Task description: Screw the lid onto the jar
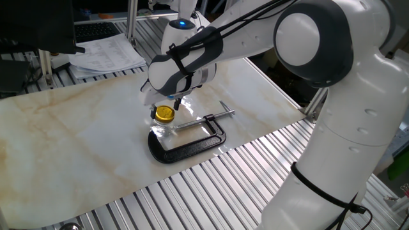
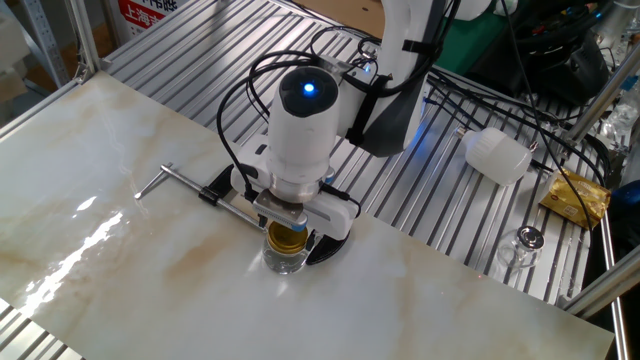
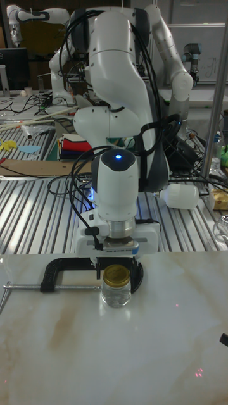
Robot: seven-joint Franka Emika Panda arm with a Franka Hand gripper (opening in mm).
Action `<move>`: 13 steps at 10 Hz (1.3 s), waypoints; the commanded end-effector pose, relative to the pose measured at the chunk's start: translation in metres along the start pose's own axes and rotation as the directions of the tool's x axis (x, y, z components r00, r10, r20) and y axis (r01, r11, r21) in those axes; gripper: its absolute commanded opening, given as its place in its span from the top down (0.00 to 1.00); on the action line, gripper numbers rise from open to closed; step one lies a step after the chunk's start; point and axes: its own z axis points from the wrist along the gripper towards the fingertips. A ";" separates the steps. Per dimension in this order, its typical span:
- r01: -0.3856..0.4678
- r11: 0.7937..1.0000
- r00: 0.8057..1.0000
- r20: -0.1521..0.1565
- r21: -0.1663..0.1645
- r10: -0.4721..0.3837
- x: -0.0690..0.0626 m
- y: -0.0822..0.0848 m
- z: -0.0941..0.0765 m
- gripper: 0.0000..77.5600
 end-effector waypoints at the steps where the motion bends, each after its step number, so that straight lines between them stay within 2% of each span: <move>1: -0.001 1.000 1.000 0.000 0.002 0.001 -0.001 0.000 -0.001 0.99; 13: -0.001 1.000 1.000 0.000 0.002 0.001 -0.001 0.000 -0.001 0.99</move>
